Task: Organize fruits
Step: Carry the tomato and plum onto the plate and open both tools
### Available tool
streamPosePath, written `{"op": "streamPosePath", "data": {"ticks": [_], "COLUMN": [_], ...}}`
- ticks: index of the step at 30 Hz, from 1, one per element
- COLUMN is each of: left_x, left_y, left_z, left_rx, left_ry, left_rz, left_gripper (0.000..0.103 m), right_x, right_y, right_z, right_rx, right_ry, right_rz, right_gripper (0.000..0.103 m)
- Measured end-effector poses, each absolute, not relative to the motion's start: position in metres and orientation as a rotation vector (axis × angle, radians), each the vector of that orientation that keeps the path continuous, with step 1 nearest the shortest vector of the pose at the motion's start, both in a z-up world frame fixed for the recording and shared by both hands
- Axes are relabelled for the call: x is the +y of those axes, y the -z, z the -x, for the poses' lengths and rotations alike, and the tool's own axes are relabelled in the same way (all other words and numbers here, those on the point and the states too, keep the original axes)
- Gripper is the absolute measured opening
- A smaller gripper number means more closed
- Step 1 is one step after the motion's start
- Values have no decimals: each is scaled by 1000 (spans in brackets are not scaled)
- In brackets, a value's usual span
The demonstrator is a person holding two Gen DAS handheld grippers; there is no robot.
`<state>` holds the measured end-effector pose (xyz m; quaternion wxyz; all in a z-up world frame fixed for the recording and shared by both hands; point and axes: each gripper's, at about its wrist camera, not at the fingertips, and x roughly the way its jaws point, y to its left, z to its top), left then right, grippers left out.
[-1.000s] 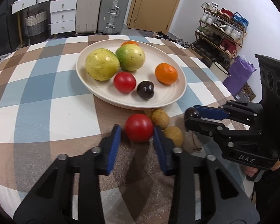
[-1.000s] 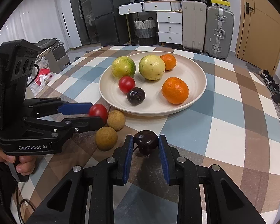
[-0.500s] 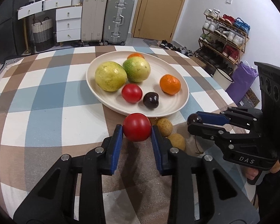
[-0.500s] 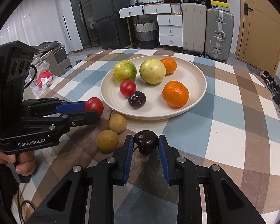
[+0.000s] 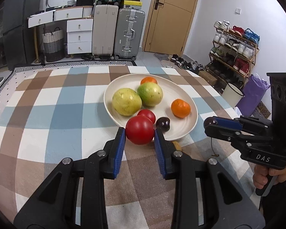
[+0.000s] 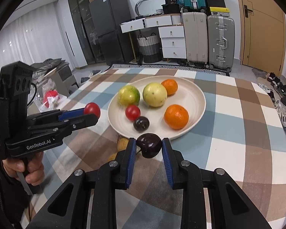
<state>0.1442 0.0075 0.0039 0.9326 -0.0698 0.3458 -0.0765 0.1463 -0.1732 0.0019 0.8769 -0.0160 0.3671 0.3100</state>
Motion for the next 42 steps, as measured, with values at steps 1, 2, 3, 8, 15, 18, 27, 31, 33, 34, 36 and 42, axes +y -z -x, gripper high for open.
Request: {"op": "streamPosePath", "data": {"ticks": [1, 2, 3, 8, 15, 18, 27, 31, 33, 34, 36, 42], "left_x": [7, 7, 7, 3, -3, -6, -8, -4, -3, -2, 0, 1], "left_y": [-6, -10, -12, -27, -41, -45, -45, -36, -30, -27, -20, -8], "left_z": [-145, -144, -145, -150, -164, -172, -197, -203, -206, -208, -212, -218], "left_rx": [703, 695, 687, 662, 635, 623, 616, 627, 629, 633, 641, 648], "left_ry": [156, 154, 148, 127, 128, 127, 115, 93, 89, 82, 77, 105], "left_rz": [143, 142, 136, 109, 99, 91, 73, 71, 76, 76, 81, 114], "left_gripper": [28, 28, 28, 28, 28, 28, 28, 28, 28, 28, 28, 28], "right_x": [-174, -175, -175, -175, -172, -171, -167, -168, -167, -167, -167, -157], "right_y": [-6, -10, -14, -31, -44, -48, -52, -50, -44, -40, -33, -15], "right_z": [-148, -149, -150, -158, -170, -177, -201, -213, -217, -220, -224, -231], "right_rx": [757, 750, 742, 710, 693, 685, 681, 685, 696, 707, 724, 749], "right_ry": [-644, -644, -644, -636, -637, -637, -625, -620, -619, -617, -609, -600], "right_rz": [25, 17, 11, 7, 6, 7, 7, -8, -8, -10, -11, 13], "right_gripper": [28, 28, 28, 28, 28, 28, 28, 28, 28, 28, 28, 28]}}
